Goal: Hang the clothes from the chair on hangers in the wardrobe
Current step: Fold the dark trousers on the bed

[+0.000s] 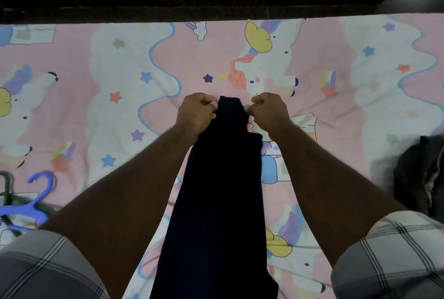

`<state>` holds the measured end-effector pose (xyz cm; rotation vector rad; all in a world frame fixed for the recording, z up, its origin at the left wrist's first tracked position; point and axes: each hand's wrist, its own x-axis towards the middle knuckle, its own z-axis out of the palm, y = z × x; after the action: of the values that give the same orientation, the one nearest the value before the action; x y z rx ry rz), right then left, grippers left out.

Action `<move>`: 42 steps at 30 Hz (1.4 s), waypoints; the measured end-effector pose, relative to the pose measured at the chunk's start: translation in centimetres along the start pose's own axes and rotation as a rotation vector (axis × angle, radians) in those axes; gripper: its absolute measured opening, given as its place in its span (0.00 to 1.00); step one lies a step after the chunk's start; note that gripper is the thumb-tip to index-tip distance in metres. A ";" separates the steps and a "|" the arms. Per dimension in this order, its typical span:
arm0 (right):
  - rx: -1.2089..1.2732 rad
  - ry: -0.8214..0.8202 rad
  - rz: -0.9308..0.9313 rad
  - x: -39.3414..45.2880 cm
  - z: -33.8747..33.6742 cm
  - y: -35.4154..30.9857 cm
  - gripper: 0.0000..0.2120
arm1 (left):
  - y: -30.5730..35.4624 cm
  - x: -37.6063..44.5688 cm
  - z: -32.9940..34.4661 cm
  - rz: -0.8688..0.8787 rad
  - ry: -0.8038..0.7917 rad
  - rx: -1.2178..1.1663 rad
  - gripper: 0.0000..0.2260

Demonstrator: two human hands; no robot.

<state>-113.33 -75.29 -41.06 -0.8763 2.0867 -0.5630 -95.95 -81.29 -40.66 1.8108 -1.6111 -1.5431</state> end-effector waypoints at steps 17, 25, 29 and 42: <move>0.384 0.038 -0.018 1.6 -0.9 -3.5 0.08 | 3.3 -0.2 -1.0 0.092 -0.219 -0.174 0.08; 0.129 0.021 0.044 2.6 1.5 -0.6 0.18 | 0.7 -0.1 0.5 0.141 -0.148 0.325 0.10; 0.207 0.090 0.063 2.0 1.1 -1.4 0.11 | 0.5 -0.7 2.4 0.223 -0.081 0.329 0.14; 0.141 -0.134 -0.009 2.3 1.7 -1.4 0.17 | 0.8 -0.2 -0.2 0.256 -0.076 0.129 0.06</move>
<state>-112.41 -78.08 -42.33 -0.8193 1.8989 -0.6303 -96.19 -81.47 -39.92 1.5473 -1.9328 -1.4368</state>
